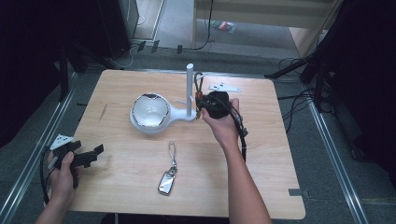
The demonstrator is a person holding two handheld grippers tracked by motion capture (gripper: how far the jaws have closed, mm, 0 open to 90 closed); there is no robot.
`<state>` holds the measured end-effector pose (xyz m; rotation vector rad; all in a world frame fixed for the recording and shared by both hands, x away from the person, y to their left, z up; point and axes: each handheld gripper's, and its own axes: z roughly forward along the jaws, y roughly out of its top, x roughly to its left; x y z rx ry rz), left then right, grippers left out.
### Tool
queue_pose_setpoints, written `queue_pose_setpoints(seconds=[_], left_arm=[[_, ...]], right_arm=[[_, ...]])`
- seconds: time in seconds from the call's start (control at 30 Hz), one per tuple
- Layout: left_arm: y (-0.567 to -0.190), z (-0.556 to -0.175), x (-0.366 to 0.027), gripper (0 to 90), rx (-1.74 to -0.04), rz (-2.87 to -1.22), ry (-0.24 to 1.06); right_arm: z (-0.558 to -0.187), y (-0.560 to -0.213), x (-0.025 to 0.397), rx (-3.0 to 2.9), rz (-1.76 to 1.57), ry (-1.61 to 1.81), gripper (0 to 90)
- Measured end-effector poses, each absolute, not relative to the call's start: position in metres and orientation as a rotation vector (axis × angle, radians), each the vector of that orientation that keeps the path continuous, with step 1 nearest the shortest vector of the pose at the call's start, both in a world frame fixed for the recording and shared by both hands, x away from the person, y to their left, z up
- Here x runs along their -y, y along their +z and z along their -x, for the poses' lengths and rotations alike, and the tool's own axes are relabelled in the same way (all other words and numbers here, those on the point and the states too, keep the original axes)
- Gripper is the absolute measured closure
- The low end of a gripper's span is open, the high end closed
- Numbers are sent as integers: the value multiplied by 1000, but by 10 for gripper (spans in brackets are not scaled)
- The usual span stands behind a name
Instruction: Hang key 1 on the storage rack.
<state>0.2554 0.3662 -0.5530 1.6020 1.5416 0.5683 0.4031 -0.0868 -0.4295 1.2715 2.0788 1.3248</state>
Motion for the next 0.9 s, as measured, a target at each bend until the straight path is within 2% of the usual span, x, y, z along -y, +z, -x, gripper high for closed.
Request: queue_pose_setpoints(seconds=[0.53,0.73,0.9], left_arm=[[-553,-255,-366,7,-1542,-1604,568],[-553,-255,-366,7,-1541,-1604,568],[-553,-255,-366,6,-1541,-1604,568]], right_arm=[[-405,-439,86,-2110,-1257,1322,697],[-405,-442,85,-2109,-1245,1298,620],[-402,-441,86,-2086,-1238,1301,597]])
